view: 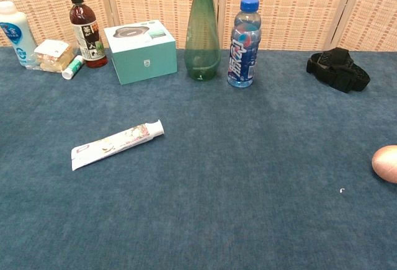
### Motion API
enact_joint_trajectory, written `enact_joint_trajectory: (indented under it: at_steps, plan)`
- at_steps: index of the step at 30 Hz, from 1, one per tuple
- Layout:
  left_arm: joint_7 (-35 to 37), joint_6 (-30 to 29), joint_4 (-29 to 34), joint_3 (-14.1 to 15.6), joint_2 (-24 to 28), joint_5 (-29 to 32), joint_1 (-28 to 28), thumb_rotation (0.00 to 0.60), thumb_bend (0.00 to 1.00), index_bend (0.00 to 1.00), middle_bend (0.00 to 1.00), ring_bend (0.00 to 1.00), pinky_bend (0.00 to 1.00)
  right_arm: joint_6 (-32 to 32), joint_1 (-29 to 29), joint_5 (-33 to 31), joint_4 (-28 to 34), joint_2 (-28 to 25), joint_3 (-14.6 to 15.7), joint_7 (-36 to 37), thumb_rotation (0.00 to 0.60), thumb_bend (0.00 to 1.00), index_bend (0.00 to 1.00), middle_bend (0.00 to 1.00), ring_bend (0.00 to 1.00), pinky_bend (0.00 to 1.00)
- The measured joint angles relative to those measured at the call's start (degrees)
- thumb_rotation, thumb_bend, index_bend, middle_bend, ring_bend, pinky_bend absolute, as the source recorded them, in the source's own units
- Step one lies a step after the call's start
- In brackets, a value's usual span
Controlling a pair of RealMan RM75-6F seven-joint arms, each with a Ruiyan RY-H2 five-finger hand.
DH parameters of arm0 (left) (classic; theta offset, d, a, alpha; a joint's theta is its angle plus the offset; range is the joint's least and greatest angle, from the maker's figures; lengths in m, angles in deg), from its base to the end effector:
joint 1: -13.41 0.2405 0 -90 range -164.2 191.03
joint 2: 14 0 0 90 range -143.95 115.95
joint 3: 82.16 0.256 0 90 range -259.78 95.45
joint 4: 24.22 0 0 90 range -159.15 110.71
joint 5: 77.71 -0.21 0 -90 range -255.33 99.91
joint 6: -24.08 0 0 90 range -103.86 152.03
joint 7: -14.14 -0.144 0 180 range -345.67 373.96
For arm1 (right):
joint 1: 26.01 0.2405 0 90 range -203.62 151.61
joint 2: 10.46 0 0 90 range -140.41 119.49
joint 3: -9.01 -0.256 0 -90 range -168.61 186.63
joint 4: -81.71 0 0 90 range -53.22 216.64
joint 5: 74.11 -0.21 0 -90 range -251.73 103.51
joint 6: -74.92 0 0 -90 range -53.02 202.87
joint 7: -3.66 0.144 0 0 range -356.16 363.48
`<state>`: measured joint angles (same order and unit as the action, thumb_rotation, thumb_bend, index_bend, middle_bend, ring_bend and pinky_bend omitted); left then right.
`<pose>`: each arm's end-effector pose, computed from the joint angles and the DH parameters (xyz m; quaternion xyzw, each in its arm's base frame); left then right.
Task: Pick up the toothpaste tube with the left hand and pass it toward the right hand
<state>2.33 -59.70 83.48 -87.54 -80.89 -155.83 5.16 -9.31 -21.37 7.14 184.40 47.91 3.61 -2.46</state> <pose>-0.2546 0.1991 0.1321 -0.5589 -0.4354 -0.4141 0.5714 -0.2898 -0.1861 0.1817 0.5747 -0.3913 0.3766 0.6123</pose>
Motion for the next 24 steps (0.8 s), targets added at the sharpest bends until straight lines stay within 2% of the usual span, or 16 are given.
enact_joint_trajectory:
  at_steps: [11,18,24]
  plan:
    - [0.95,1.40,-0.45,0.15,0.11,-0.57,-0.67,0.600,0.38,0.35,0.29,0.15,0.16,-0.87,0.11,0.82,-0.17,-0.40,-0.64,0.30,0.600,0.16,0.27,0.31,0.17,0.27]
    - [2.84,5.30,-2.22,-0.14,0.08,-1.69,-3.30,0.600,0.25,0.32,0.28,0.15,0.15,-1.80,0.76,0.94,0.39,-1.28,-2.07,-1.25,0.600,0.16,0.27,0.31,0.17,0.27]
    - [3.48,10.46,-4.28,-0.83,-1.75,-2.30,-7.37,0.600,0.21,0.27,0.28,0.15,0.15,-1.71,0.86,0.43,0.90,-1.34,-2.20,-2.00,0.600,0.16,0.27,0.31,0.17,0.27]
